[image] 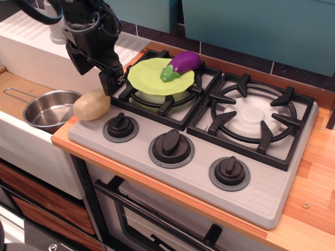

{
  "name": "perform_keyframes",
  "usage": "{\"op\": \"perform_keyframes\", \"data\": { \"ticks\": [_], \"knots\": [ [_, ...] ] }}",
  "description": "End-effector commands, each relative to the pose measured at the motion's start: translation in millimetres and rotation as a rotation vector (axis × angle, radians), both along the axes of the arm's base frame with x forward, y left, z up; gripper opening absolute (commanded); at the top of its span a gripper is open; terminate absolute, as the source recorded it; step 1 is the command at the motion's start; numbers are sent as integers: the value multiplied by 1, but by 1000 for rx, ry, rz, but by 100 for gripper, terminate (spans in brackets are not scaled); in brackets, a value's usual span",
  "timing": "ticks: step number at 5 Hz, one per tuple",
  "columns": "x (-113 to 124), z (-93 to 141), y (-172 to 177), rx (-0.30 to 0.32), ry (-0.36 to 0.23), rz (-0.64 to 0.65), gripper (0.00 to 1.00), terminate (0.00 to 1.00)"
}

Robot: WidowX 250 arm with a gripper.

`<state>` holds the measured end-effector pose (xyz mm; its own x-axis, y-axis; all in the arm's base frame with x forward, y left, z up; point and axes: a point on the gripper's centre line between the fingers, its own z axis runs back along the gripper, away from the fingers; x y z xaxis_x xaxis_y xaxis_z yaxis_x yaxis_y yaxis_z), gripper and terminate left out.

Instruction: Put eggplant on plate and largepotato in pot or pan in sink

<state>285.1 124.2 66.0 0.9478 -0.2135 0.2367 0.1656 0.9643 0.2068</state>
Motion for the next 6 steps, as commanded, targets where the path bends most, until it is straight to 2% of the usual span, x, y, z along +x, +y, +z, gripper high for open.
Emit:
{"op": "perform_keyframes", "data": {
  "ticks": [1, 3, 4, 6],
  "knots": [
    [3, 10, 3, 16, -28, 5, 100, 0],
    [3, 10, 3, 16, -28, 5, 100, 0],
    [1, -1, -7, 52, -62, 29, 100, 0],
    [0, -6, -15, 70, -71, 68, 100, 0]
  ]
}}
